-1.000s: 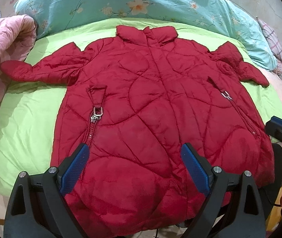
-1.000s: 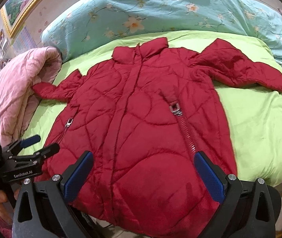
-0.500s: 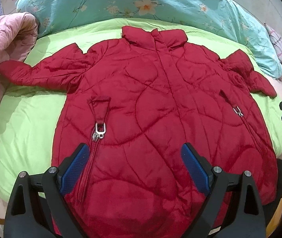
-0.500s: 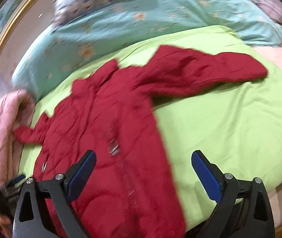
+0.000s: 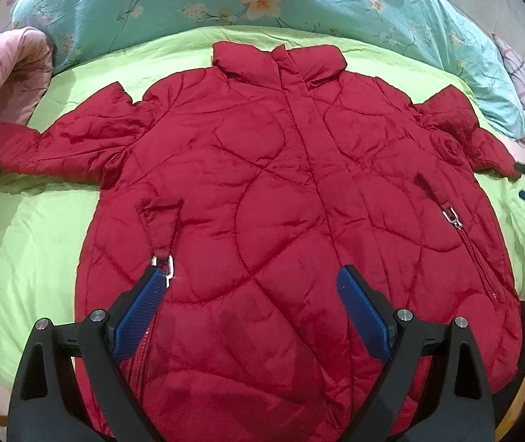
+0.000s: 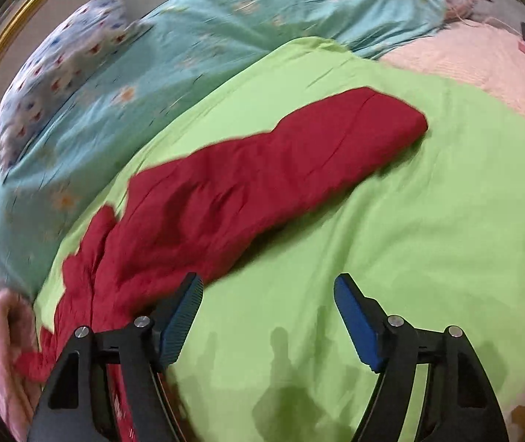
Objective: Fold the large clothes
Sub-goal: 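Grasp the cuff of a red jacket sleeve with the right tool, then fold the held sleeve across the jacket body and open the right tool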
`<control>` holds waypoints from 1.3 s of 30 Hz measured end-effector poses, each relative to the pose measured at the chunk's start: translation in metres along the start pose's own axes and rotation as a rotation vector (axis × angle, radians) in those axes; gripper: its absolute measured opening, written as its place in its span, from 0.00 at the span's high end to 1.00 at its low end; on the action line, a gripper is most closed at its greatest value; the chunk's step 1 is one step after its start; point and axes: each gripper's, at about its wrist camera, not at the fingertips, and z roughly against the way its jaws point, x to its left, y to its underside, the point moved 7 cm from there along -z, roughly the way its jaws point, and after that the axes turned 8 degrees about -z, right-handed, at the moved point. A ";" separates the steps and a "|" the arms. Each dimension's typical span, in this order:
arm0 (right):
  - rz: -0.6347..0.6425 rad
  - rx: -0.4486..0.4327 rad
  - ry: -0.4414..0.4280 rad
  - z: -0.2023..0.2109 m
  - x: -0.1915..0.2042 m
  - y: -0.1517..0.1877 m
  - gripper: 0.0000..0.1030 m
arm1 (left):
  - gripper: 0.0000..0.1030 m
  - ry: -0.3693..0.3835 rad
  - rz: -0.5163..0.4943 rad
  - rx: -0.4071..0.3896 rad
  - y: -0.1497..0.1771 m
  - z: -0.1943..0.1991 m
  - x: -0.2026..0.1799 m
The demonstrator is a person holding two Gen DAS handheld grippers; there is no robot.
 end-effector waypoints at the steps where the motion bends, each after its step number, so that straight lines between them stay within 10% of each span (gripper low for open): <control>1: -0.014 -0.007 0.003 -0.004 -0.004 -0.007 0.29 | 0.08 -0.001 -0.003 0.004 0.000 -0.002 -0.001; 20: -0.253 -0.032 -0.005 -0.080 -0.065 -0.085 0.61 | 0.08 0.024 -0.017 0.052 -0.015 -0.034 -0.018; 23: -0.234 -0.050 -0.013 -0.080 -0.060 -0.087 0.81 | 0.08 0.030 -0.023 0.059 -0.014 -0.037 -0.019; 39: 0.115 -0.120 -0.320 -0.020 0.107 -0.056 0.92 | 0.08 0.052 0.044 0.041 -0.010 -0.034 0.003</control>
